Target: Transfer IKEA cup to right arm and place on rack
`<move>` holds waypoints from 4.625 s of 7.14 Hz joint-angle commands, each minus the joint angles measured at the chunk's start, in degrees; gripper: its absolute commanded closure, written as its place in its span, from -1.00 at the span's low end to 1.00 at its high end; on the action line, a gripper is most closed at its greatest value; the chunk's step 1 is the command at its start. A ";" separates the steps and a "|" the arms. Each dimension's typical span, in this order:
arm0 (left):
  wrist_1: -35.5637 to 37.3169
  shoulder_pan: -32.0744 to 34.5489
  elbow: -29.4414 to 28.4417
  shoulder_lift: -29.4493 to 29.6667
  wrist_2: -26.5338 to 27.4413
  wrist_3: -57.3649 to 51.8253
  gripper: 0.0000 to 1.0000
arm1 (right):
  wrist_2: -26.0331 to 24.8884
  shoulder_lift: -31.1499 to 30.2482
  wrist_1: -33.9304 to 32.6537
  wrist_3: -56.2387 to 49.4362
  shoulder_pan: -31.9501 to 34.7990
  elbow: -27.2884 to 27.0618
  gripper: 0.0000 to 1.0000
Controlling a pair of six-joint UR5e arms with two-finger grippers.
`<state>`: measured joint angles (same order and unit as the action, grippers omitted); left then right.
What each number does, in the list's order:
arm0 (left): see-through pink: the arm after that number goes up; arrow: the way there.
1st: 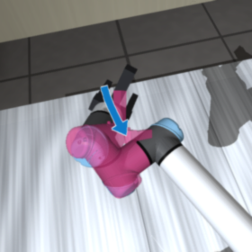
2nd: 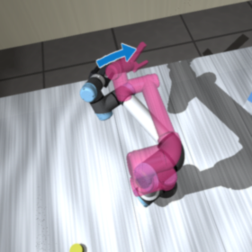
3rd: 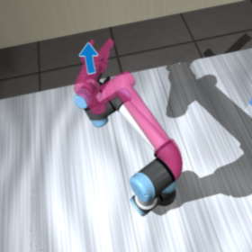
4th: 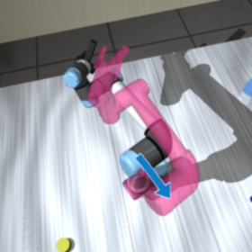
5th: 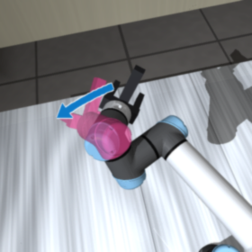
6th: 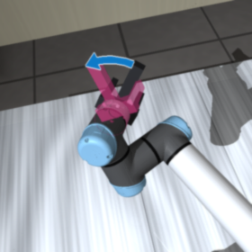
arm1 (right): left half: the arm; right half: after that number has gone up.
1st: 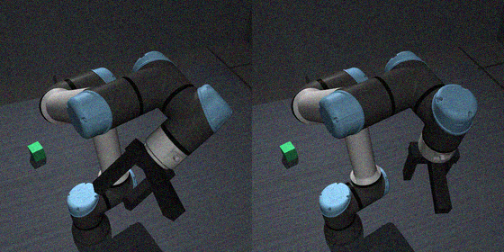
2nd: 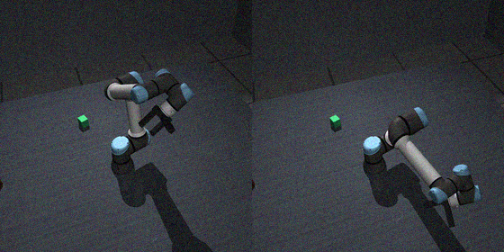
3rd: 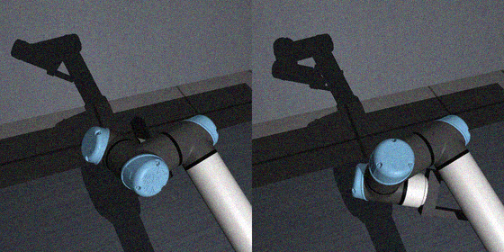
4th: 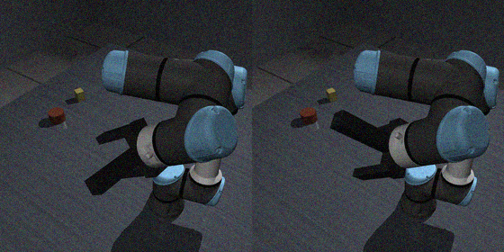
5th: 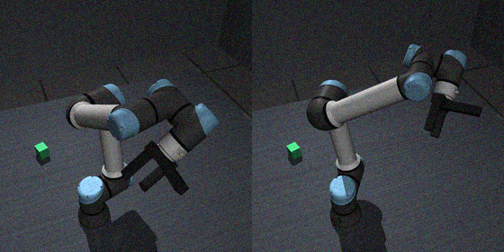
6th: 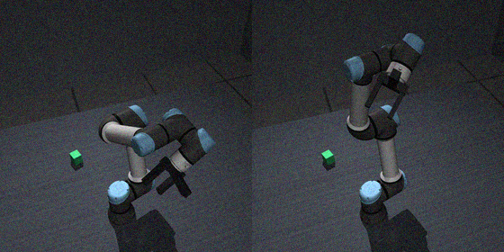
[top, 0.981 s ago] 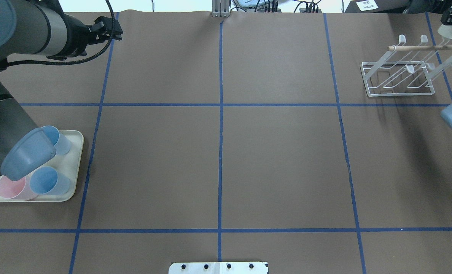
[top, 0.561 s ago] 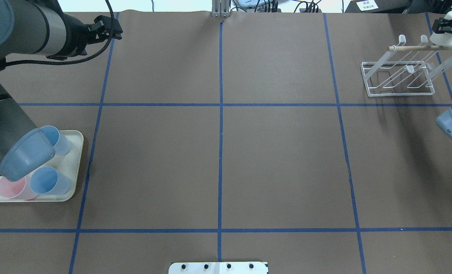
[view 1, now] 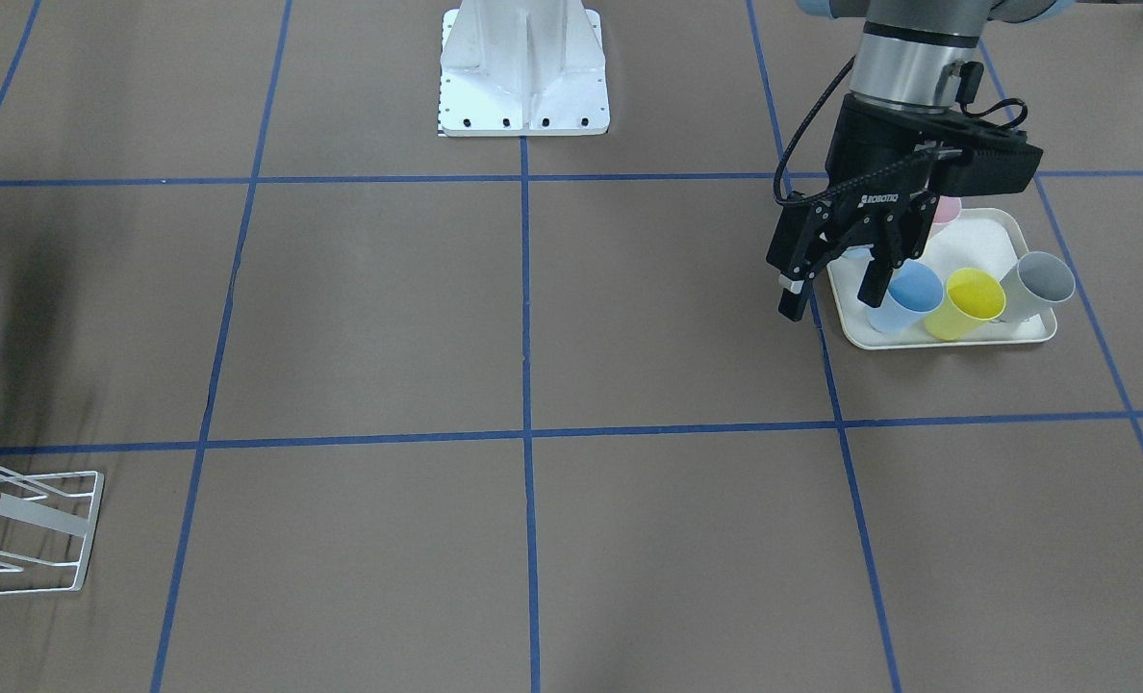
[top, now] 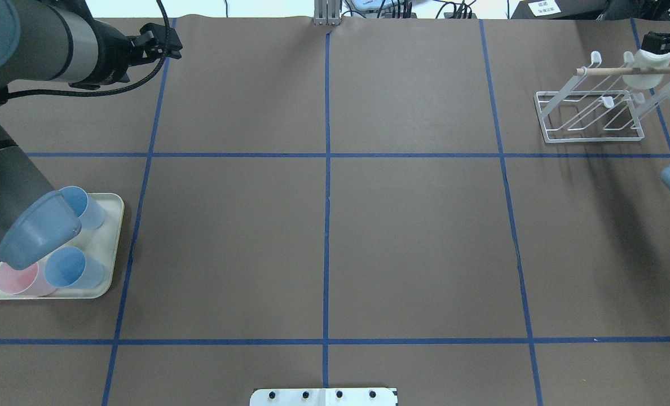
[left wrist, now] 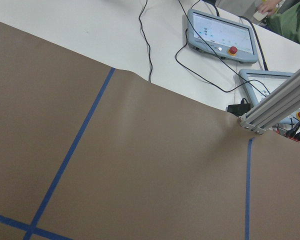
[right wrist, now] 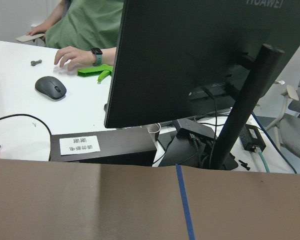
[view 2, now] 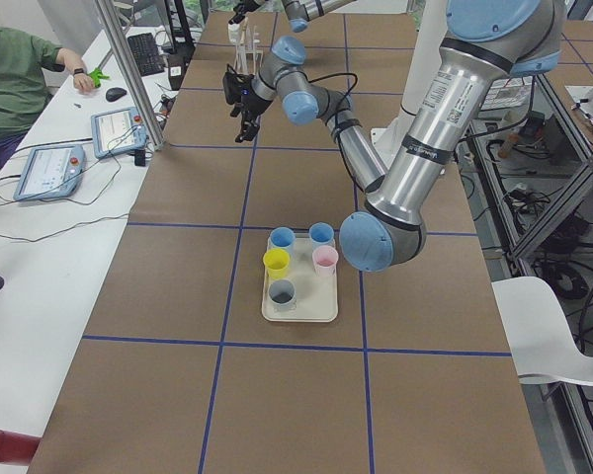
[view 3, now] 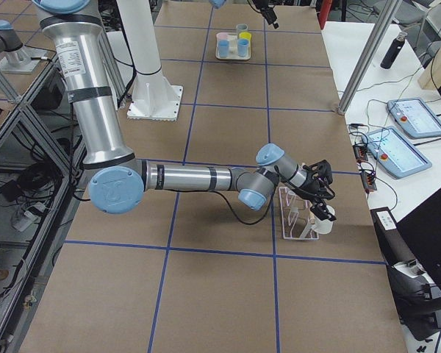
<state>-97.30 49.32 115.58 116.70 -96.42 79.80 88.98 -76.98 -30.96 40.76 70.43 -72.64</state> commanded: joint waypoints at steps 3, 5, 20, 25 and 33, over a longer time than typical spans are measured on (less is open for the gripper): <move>1.05 2.96 2.88 -7.94 -2.71 -10.05 -1.00 | 27.78 -0.44 -8.27 -0.98 13.14 -10.88 -1.00; 1.49 4.73 4.22 -17.52 -6.31 -23.58 -1.00 | 34.29 -1.16 -20.65 8.75 12.63 -24.07 -1.00; -23.99 21.97 -27.34 -31.18 -35.68 -42.81 -1.00 | 24.22 3.33 -22.65 41.06 -17.70 -38.36 -1.00; -24.70 18.90 -26.54 -32.41 -38.32 -42.89 -0.99 | 24.31 2.71 -22.65 41.06 -17.61 -38.98 -1.00; -16.90 23.42 -17.33 -35.13 -42.28 -43.32 1.00 | 24.31 2.97 -22.65 41.06 -17.61 -39.07 -1.00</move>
<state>-117.00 69.77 95.80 81.91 -138.08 36.87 113.29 -74.09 -53.61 81.82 52.82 -111.71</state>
